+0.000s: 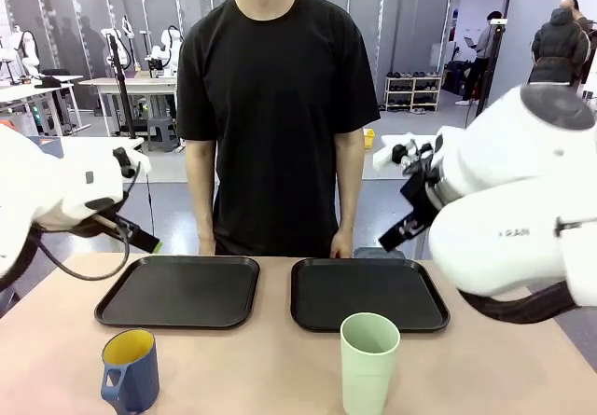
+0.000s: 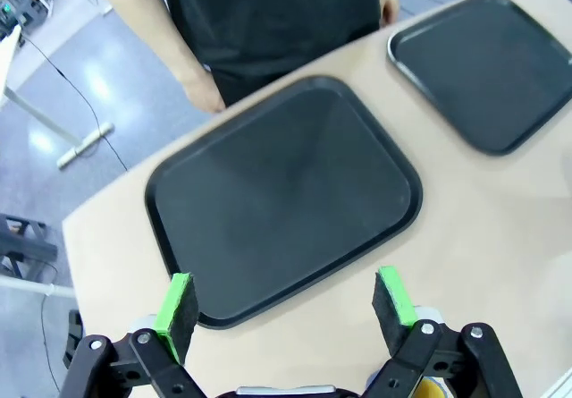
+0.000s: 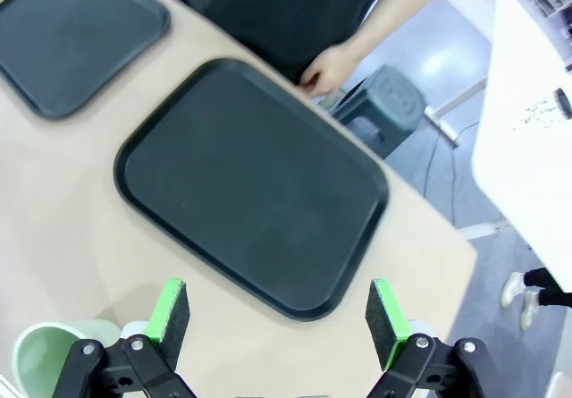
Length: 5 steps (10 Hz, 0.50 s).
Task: Sort and store the cups by type.
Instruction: Pick up the Reusable plastic cup.
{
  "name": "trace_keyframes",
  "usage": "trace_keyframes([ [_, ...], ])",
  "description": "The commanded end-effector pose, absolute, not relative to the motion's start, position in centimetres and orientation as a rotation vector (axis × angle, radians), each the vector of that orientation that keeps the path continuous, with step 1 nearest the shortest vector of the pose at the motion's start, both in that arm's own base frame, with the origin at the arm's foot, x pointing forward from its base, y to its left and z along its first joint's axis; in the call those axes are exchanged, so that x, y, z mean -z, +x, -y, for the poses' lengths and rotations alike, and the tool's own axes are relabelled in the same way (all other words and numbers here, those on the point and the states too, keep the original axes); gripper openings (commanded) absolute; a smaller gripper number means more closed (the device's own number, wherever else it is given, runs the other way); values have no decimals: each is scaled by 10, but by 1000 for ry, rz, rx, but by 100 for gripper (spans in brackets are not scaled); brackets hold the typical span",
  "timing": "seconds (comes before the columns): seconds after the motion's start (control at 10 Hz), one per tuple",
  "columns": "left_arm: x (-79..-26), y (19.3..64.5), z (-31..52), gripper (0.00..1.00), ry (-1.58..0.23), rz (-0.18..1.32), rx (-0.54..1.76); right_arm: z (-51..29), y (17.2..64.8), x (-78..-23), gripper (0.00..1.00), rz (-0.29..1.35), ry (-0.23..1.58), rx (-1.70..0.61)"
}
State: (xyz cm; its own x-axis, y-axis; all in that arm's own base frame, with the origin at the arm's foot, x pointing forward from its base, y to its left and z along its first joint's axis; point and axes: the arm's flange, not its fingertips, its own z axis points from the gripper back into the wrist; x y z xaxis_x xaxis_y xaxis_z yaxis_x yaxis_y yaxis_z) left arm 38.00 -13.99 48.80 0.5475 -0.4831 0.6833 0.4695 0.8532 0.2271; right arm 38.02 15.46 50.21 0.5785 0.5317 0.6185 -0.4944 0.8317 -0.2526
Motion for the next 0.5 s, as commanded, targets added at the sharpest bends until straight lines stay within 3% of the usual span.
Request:
trace_keyframes([
  [0.0, -495, 353, 141, 100, 41, 837, 570, -162, 360, -523, 100, 786, -110, -563],
  [0.4, -504, 334, 146, 100, 68, 905, 602, -163, 344, -527, 100, 804, -136, -571],
])
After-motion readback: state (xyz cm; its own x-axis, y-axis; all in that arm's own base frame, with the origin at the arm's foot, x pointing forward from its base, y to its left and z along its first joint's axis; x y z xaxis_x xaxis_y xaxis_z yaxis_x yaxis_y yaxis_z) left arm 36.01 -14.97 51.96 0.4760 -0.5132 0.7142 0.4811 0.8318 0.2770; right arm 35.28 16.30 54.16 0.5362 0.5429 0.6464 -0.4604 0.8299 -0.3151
